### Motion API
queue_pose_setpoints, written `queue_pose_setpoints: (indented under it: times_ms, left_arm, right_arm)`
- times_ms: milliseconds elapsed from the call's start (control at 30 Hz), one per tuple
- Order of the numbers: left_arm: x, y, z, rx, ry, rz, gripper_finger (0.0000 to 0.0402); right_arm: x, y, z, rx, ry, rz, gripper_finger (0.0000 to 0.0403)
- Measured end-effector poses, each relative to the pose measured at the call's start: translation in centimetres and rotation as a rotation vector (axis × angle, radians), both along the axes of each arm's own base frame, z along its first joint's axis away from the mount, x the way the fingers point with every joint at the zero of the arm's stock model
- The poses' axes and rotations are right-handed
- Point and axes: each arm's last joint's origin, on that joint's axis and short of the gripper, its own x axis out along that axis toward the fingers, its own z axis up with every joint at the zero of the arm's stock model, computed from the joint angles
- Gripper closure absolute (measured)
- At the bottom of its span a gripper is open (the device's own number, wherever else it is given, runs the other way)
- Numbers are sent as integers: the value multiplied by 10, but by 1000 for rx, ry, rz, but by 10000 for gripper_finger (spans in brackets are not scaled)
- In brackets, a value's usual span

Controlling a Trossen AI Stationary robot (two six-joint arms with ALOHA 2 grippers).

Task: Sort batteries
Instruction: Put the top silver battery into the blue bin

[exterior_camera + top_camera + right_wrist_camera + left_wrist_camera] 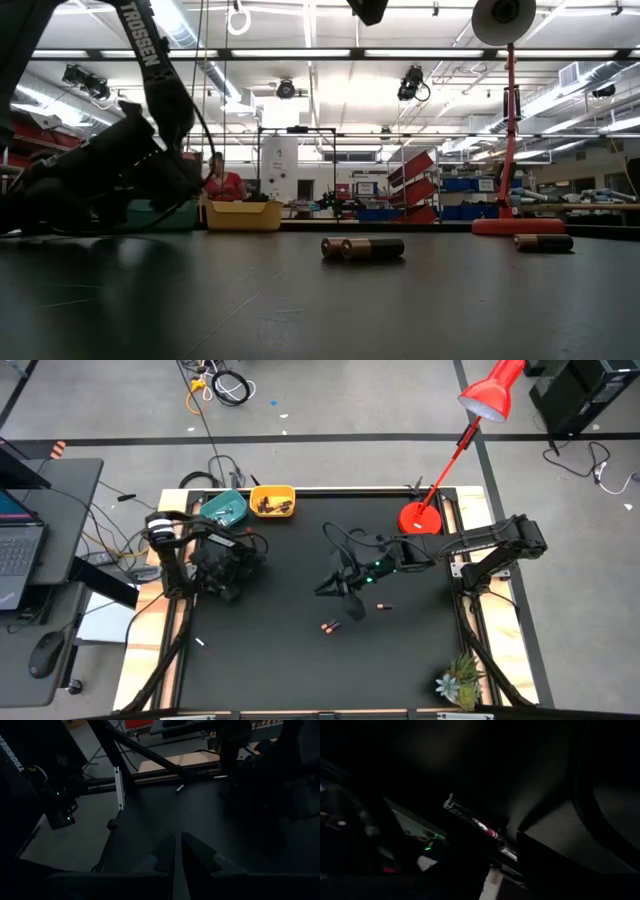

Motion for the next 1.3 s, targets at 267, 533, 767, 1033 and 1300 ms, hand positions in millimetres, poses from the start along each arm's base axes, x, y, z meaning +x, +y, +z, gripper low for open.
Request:
queue_pose_setpoints:
  times_ms: [267,533,767,1033,1300]
  left_arm:
    - [-15,3,7,56,-103,111,270]
    - [-10,8,9,4,-192,16,270]
    - [16,22,25,48,-288,-120,270]
    - [62,44,72,218,-420,-217,270]
    - [54,66,77,262,-408,-46,262]
  right_arm:
    - [1,-6,0,0,0,-13,361]
    - [1,-10,1,4,-7,-15,361]
    - [1,-10,1,6,-6,-16,361]
    - [2,-15,1,-12,-13,-22,361]
    - [2,-14,1,-9,-14,-19,361]
